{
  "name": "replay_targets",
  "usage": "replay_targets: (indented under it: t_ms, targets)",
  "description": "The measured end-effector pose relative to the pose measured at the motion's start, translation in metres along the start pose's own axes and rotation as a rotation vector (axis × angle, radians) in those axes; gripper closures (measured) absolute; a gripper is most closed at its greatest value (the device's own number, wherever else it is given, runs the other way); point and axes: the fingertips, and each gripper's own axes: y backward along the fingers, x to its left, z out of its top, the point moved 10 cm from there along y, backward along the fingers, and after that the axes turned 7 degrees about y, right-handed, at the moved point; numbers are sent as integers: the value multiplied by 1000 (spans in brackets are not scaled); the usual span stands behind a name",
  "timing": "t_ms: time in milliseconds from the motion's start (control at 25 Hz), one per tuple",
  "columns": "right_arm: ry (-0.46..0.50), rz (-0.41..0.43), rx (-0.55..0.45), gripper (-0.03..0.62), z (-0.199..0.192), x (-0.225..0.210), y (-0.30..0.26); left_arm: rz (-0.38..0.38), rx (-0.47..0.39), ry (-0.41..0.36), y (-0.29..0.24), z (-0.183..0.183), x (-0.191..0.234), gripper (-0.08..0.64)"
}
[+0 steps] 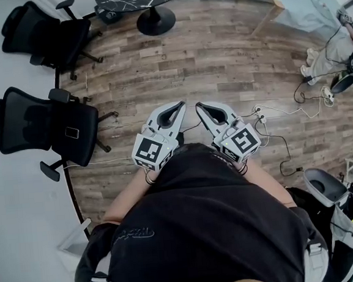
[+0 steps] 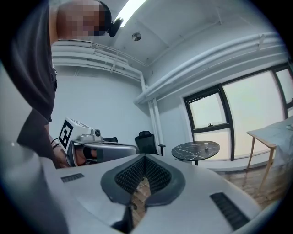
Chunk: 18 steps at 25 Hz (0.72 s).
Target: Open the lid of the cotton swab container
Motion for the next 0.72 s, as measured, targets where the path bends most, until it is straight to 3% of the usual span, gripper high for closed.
replay_targets:
  t_ms: [480, 720]
  targets:
    - [4, -14, 8, 571, 20, -34, -136, -17, -1, -14, -12, 41, 138, 546]
    - [1, -39, 9, 571, 36, -36, -182, -56, 13, -16, -13, 58, 182, 546]
